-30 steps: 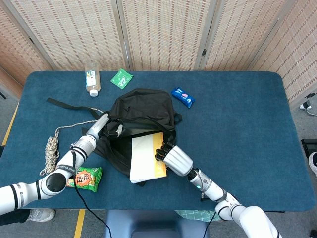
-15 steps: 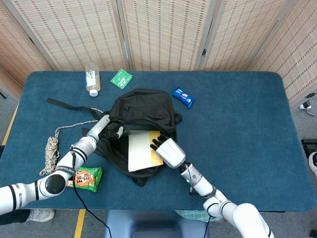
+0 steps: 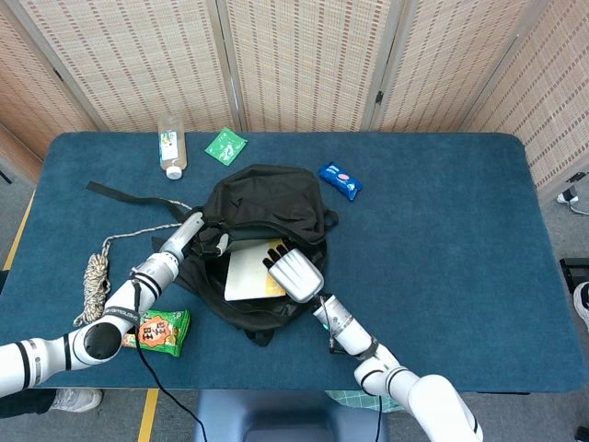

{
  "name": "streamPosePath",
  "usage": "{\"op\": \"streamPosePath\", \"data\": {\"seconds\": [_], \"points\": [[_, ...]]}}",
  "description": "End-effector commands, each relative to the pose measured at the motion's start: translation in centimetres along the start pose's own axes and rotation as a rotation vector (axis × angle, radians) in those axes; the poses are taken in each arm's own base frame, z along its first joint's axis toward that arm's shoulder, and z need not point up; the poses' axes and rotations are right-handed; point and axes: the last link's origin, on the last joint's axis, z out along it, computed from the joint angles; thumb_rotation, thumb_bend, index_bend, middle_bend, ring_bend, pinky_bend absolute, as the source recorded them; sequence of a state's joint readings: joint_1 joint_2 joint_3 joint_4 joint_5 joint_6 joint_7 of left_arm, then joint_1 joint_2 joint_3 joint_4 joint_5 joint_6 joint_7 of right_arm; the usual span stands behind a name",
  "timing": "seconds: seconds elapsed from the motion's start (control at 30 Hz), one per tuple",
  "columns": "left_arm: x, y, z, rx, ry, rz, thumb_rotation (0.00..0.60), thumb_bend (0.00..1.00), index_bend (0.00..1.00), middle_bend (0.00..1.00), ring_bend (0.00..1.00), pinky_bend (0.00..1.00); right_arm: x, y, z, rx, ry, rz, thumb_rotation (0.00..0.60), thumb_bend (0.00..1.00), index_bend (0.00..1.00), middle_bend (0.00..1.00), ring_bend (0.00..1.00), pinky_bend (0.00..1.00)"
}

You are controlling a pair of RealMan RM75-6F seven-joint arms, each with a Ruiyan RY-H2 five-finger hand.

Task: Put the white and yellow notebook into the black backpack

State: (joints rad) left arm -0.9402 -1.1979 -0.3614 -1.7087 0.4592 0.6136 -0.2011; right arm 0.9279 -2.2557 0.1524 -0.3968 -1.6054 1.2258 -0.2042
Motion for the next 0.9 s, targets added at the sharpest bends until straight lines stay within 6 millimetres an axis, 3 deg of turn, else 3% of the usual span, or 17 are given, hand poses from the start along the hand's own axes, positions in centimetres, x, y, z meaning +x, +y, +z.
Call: {"op": "streamPosePath", "data": {"seconds": [0.03, 0.6, 0.73, 0.83, 0.9], "points": [[0.0, 0.0, 0.0, 0.001, 0.000, 0.001, 0.600, 0.66, 0.60, 0.32, 0.26, 0.04, -0.1, 0.1, 0.4, -0.011, -0.012, -0.024, 0.600, 0.43, 0.82, 0.51, 0.51, 0.31], [-0.2, -0.2, -0.1, 0.003, -0.014, 0.003, 0.600, 0.65, 0.60, 0.32, 0.25, 0.04, -0.9, 1.1, 1.0, -0.057, -0.080, -0.147, 0.600, 0.43, 0.81, 0.50, 0.48, 0.30], [-0.1, -0.3, 0.0, 0.004, -0.013, 0.003, 0.600, 0.66, 0.59, 0.32, 0.25, 0.04, -0.9, 1.1, 1.1, -0.062, -0.085, -0.119, 0.600, 0.43, 0.65, 0.42, 0.43, 0.26], [-0.1, -0.3, 0.0, 0.006, -0.013, 0.003, 0.600, 0.65, 0.59, 0.32, 0.25, 0.04, -0.9, 1.2, 1.0, -0.063, -0.078, -0.082, 0.600, 0.40, 0.41, 0.29, 0.33, 0.23], [-0.1, -0.4, 0.1, 0.009, -0.014, 0.005, 0.600, 0.65, 0.58, 0.31, 0.25, 0.04, -0.8, 1.4, 0.7, -0.059, -0.070, -0.069, 0.600, 0.37, 0.31, 0.22, 0.27, 0.21]]}}
